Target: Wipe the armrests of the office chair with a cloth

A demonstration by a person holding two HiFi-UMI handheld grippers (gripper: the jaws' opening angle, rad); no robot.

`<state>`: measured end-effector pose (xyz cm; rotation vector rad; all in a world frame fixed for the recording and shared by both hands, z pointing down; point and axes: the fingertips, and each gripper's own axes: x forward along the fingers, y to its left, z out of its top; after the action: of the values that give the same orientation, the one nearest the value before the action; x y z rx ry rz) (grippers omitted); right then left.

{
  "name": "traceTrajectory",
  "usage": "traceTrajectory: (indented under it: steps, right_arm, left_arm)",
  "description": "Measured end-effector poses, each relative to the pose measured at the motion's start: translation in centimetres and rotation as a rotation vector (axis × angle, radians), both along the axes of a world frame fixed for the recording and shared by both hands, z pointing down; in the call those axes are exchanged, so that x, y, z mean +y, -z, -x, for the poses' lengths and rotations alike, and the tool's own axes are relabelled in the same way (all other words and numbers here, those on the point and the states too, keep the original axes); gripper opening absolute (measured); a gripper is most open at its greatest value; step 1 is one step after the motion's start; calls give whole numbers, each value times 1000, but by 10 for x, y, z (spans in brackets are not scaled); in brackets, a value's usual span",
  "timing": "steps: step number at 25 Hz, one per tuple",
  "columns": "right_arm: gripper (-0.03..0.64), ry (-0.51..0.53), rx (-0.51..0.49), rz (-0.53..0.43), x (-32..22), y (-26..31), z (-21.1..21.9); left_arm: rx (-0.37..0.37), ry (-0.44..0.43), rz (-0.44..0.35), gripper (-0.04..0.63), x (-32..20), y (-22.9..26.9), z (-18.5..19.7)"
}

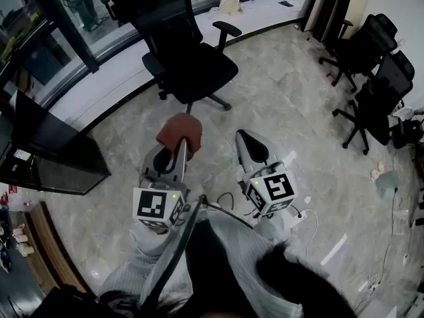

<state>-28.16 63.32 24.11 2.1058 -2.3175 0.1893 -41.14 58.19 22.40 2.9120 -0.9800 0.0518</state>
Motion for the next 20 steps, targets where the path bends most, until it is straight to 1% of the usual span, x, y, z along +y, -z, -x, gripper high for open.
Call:
traceTrajectory:
  steps: [7, 11, 15, 20]
  right_arm:
    - [2, 21, -14, 19, -12, -13, -11]
    - [2, 41, -24, 40, -35, -23, -18]
    - [2, 58, -36, 50, -87, -33, -24]
    - [2, 68, -34, 54, -189, -42, -36]
  left_arm:
    - [-7, 20, 17, 34, -9, -12, -13]
    - [-21, 31, 31, 34, -31, -19, -21]
    - [-33, 40, 35, 34, -82, -25, -28]
    - [-41, 32, 26, 34, -181, -32, -45]
